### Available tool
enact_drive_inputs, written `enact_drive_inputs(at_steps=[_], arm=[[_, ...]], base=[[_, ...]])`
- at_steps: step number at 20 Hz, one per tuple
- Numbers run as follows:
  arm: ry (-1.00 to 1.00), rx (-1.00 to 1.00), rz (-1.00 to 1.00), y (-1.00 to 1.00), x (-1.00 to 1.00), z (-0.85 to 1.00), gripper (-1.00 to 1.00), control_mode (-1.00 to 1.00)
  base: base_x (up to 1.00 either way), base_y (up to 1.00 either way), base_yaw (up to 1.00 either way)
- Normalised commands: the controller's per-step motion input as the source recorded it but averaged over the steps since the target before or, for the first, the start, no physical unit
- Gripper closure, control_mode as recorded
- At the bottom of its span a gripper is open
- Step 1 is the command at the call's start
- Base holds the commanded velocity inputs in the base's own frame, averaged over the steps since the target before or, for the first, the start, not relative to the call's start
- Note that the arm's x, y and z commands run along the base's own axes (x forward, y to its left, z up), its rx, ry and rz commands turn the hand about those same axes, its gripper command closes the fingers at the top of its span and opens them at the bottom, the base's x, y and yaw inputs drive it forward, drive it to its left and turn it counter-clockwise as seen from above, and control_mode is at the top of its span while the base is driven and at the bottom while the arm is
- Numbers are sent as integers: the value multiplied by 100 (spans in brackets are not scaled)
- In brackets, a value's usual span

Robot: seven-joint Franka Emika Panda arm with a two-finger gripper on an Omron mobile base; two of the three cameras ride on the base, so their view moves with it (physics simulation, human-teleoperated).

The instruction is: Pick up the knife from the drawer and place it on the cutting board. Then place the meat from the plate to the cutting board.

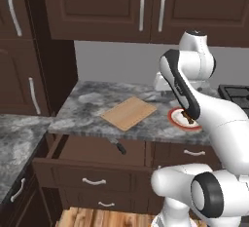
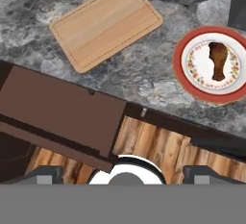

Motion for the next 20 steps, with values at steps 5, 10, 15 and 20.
enact_drive_inputs(at_steps=[5,10,15,20], arm=[[0,0,0,0,0,0,-100,100],[0,0,0,0,0,0,-100,100],[0,0,0,0,0,0,-100,100],[0,0,0,0,0,0,-100,100]], base=[[-69,-49,28],[-36,-49,29],[0,-29,35],[0,-17,40]])
